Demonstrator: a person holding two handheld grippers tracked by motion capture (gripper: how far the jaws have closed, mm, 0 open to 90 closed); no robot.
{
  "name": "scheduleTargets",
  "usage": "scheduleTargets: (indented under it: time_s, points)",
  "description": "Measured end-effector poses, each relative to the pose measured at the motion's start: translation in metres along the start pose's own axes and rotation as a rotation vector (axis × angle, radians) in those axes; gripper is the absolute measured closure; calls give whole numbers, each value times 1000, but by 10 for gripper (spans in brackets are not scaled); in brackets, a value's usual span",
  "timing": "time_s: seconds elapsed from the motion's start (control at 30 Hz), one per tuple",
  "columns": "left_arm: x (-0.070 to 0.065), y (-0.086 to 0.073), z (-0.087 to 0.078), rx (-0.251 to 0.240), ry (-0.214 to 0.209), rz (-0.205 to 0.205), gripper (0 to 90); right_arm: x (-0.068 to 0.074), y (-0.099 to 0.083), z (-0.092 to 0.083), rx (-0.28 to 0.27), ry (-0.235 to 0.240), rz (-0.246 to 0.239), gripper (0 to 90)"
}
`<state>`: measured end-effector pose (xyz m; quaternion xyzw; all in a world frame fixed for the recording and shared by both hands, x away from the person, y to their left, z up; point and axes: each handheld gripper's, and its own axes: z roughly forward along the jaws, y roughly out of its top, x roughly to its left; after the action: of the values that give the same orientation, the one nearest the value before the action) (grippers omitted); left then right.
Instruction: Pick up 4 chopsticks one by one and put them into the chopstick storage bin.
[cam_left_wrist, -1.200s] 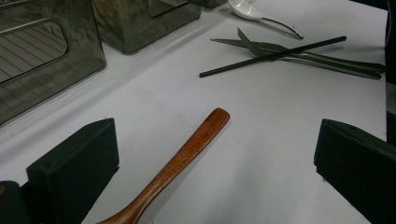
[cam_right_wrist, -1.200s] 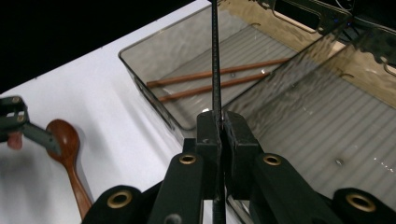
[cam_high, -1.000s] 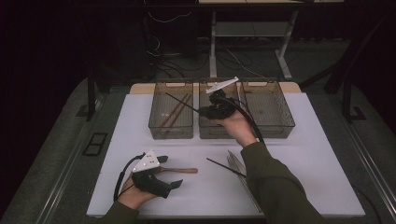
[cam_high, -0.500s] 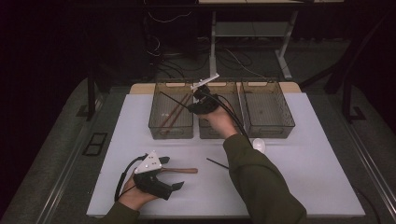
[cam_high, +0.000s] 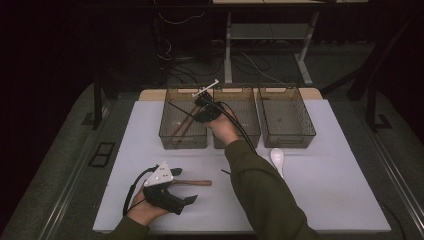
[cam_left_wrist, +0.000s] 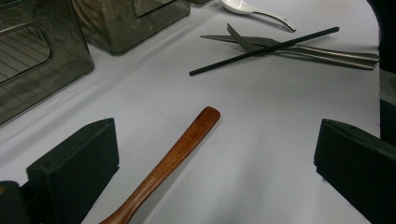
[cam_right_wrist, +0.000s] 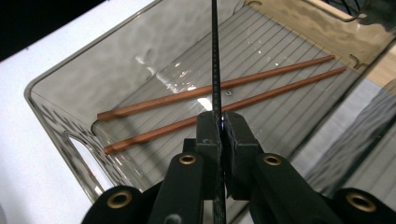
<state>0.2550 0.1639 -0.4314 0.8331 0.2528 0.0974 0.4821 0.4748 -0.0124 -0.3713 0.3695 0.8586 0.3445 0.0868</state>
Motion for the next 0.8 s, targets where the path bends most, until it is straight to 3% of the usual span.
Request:
scheduleTargets:
  time_s: [0.13,0.3,0.6,0.8]
  points:
    - [-1,0,1,-1,-1,-3,0,2,0,5,12,-13,0,826]
    - [0,0,0,-1,-1,-2,0,1,0,3,-15,-14,1,655]
    - [0,-1,0,2,1,0,0,-6,-3,-16,-76,45,15,497]
    - [0,-2,0,9,-1,1,0,-11,-8,-33,-124,89,5,446]
